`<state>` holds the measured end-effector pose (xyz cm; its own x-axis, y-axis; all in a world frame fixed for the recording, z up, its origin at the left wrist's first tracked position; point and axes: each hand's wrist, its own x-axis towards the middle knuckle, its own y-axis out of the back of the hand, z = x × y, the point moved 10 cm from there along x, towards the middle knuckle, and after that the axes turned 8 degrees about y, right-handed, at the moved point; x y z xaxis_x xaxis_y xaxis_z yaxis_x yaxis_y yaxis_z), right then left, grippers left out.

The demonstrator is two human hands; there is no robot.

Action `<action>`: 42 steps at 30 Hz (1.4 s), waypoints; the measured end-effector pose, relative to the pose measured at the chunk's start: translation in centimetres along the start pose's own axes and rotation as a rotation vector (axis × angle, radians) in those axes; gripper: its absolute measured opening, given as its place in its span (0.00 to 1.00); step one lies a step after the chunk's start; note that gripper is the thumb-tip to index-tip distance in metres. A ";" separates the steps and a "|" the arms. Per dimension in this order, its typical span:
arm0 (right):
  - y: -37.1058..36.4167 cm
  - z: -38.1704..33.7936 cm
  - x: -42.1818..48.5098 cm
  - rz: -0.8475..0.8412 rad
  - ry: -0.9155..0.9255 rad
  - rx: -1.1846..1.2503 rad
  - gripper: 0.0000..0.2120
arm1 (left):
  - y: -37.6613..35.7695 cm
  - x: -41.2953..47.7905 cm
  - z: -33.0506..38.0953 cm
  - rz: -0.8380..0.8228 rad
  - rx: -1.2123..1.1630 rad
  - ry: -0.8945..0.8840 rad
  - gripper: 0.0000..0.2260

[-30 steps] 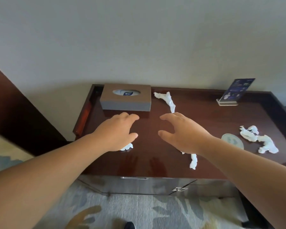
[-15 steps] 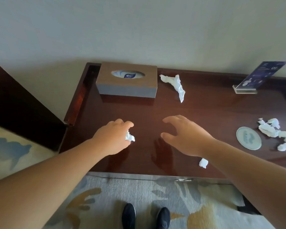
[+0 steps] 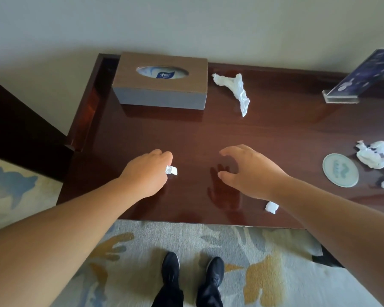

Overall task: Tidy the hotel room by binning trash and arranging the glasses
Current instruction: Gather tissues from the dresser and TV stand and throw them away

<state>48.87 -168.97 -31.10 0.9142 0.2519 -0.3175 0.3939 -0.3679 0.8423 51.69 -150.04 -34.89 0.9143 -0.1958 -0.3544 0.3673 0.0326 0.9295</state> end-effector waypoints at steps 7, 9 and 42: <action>3.0 2.2 -1.7 0.043 -0.066 -0.011 0.25 | 3.3 0.1 4.8 0.016 -0.116 -0.184 0.09; 4.0 3.0 -2.4 0.064 -0.086 -0.008 0.25 | 4.5 0.2 6.2 0.044 -0.154 -0.206 0.09; 1.8 8.7 -3.0 0.062 -0.013 -0.036 0.08 | 3.5 -0.8 14.0 0.011 -0.152 -0.233 0.15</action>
<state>47.63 -178.16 -32.40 0.9380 0.2176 -0.2699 0.3331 -0.3496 0.8757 49.82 -163.50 -29.90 0.8608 -0.4146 -0.2952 0.3951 0.1788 0.9011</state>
